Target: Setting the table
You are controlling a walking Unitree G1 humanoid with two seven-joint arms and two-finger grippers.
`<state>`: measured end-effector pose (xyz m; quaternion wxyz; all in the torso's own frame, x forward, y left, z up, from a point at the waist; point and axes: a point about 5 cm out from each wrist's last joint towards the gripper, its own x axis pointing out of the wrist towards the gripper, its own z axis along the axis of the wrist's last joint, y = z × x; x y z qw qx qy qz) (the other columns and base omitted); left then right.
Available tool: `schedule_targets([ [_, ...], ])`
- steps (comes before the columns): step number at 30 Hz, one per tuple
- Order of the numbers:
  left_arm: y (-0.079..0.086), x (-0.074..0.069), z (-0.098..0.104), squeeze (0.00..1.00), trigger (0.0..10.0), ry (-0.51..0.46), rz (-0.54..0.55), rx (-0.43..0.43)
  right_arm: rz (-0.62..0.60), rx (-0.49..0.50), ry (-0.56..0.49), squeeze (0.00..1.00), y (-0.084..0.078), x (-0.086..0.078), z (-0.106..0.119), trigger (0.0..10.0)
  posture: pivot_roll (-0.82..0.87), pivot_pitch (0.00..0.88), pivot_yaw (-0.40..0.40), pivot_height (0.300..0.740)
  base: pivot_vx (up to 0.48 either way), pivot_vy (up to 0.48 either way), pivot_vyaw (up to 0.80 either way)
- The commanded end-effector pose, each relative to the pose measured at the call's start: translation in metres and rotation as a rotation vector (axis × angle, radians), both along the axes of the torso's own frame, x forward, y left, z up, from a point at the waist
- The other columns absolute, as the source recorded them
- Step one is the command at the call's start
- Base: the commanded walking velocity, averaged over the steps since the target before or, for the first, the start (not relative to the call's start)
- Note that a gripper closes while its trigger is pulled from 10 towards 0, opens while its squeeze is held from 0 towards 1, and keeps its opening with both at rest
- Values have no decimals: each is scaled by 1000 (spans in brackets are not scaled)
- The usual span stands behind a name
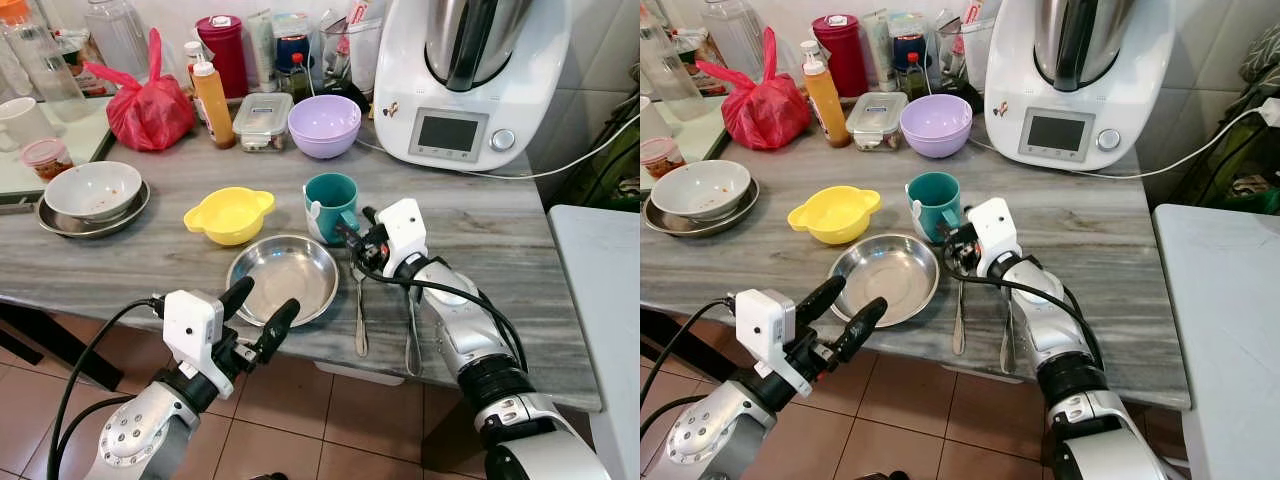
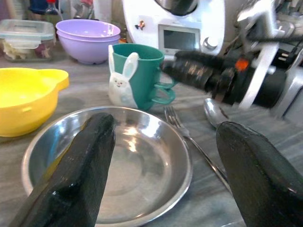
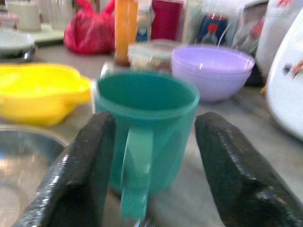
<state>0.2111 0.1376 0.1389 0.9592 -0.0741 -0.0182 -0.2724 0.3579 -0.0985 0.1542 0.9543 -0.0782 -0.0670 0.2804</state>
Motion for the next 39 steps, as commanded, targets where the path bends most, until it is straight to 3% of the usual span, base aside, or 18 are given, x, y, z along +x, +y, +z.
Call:
schedule_targets([
  [1,3,2,0,0,10000,-5,20,12,-7,13,-39,1000,0,0,10,10000,-16,79,64,740,0,0,0],
  [10,7,11,3,0,10000,-50,57,9,-69,4,-127,1000,-10,-7,20,10000,-28,45,59,740,0,0,0],
  [15,13,18,11,0,10000,-116,156,1,-174,2,-152,1000,-23,-23,14,10000,-32,31,52,740,0,0,0],
  [24,20,24,21,0,10000,-205,282,7,-217,-58,-232,1000,-26,-38,23,10000,-46,24,41,740,0,0,0],
  [31,20,25,21,0,10000,-228,348,48,-222,-64,-200,1000,-32,-45,19,10000,-54,17,41,740,0,0,0],
  [39,31,33,20,0,10000,-235,482,116,-262,-80,-199,1000,-40,-48,21,10000,-62,6,40,740,0,0,0],
])
